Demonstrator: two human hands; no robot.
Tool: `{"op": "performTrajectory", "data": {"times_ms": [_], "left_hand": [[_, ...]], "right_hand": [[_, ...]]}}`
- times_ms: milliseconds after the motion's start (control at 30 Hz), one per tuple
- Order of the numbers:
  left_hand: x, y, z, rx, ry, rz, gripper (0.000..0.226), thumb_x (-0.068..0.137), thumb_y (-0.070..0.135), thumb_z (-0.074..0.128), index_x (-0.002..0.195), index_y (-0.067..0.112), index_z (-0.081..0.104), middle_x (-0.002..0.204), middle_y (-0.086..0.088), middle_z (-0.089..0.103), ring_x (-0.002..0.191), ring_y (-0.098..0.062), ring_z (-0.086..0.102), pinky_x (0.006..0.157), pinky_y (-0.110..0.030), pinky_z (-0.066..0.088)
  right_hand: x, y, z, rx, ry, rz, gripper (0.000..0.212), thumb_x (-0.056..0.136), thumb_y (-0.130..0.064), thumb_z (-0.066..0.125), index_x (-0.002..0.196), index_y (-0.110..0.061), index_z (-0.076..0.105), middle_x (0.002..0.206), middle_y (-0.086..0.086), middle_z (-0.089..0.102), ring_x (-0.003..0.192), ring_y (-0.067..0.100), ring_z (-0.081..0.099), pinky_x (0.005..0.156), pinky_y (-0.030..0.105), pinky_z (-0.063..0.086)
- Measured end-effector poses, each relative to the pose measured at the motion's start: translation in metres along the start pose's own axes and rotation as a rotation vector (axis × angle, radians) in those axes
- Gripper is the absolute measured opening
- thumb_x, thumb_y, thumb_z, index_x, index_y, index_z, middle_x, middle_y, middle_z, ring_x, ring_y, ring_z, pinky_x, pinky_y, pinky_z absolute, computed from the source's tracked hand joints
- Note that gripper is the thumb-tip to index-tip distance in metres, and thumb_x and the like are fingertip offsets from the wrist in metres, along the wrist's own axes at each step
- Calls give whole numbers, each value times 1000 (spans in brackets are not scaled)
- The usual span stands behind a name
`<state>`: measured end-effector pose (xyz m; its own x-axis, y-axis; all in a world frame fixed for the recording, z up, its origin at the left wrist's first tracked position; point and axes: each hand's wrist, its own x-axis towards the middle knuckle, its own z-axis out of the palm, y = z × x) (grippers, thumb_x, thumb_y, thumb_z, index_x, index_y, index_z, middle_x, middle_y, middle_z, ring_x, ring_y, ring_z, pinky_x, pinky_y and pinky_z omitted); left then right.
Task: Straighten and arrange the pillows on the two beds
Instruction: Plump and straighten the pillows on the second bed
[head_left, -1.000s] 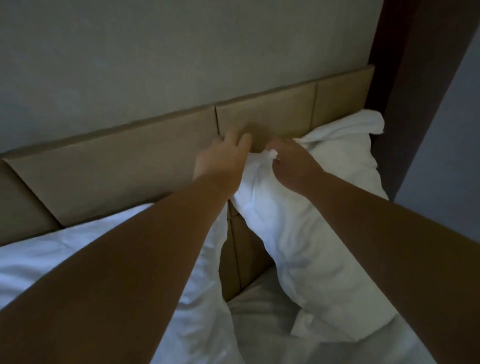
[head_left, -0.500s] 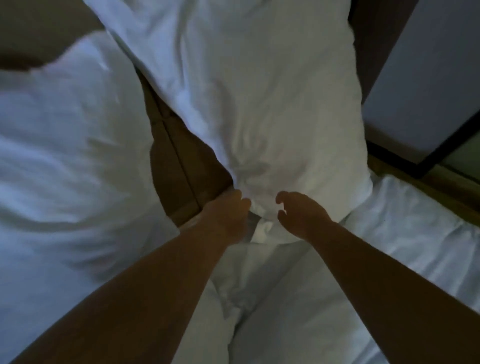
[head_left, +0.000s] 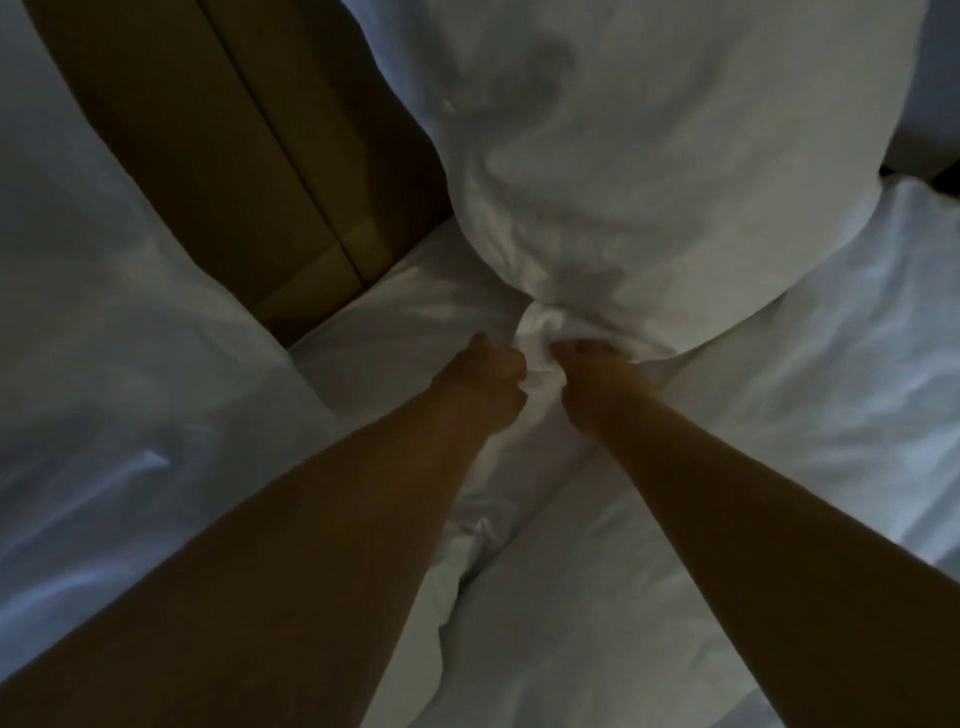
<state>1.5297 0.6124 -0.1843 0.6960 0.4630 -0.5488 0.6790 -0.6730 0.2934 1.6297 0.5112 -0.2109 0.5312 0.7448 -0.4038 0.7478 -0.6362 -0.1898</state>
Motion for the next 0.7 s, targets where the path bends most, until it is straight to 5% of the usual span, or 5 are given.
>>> {"op": "performTrajectory", "data": {"times_ms": [167, 300, 533, 633, 700], "left_hand": [[35, 3, 17, -325, -2, -77, 46, 93, 29, 60, 134, 11, 51, 135, -9, 52, 121, -27, 53, 91, -29, 45], [34, 12, 38, -474, 290, -161, 19, 93, 13, 54, 100, 6, 71, 103, -14, 69, 98, -30, 64, 73, -28, 44], [18, 19, 58, -814, 317, -221, 25, 85, -2, 50, 75, 20, 59, 81, -5, 63, 80, -25, 60, 70, -33, 51], [9, 19, 58, -777, 263, -263, 22, 85, -2, 50, 85, 18, 59, 85, -4, 63, 81, -24, 60, 63, -22, 50], [2, 17, 59, -693, 270, -251, 20, 85, 1, 54, 97, 14, 64, 97, -7, 66, 92, -26, 62, 78, -30, 52]], "right_hand": [[11, 1, 17, -4, 75, 7, 44, 92, -14, 47, 135, -15, 47, 138, 8, 50, 130, 29, 44, 104, 39, 39], [13, -1, 16, -92, 89, 0, 34, 91, -18, 49, 124, -18, 58, 129, 5, 57, 124, 27, 50, 100, 36, 42], [4, -15, 10, -190, 68, -39, 32, 93, -31, 54, 120, -16, 59, 125, 6, 60, 120, 27, 52, 97, 36, 42], [-6, -21, 12, -174, 93, -77, 29, 96, -26, 49, 120, -12, 58, 124, 8, 58, 118, 28, 53, 94, 37, 43], [-14, -22, 13, -175, 64, -122, 28, 97, -20, 45, 120, -13, 59, 124, 9, 58, 117, 29, 53, 94, 38, 44]]}}
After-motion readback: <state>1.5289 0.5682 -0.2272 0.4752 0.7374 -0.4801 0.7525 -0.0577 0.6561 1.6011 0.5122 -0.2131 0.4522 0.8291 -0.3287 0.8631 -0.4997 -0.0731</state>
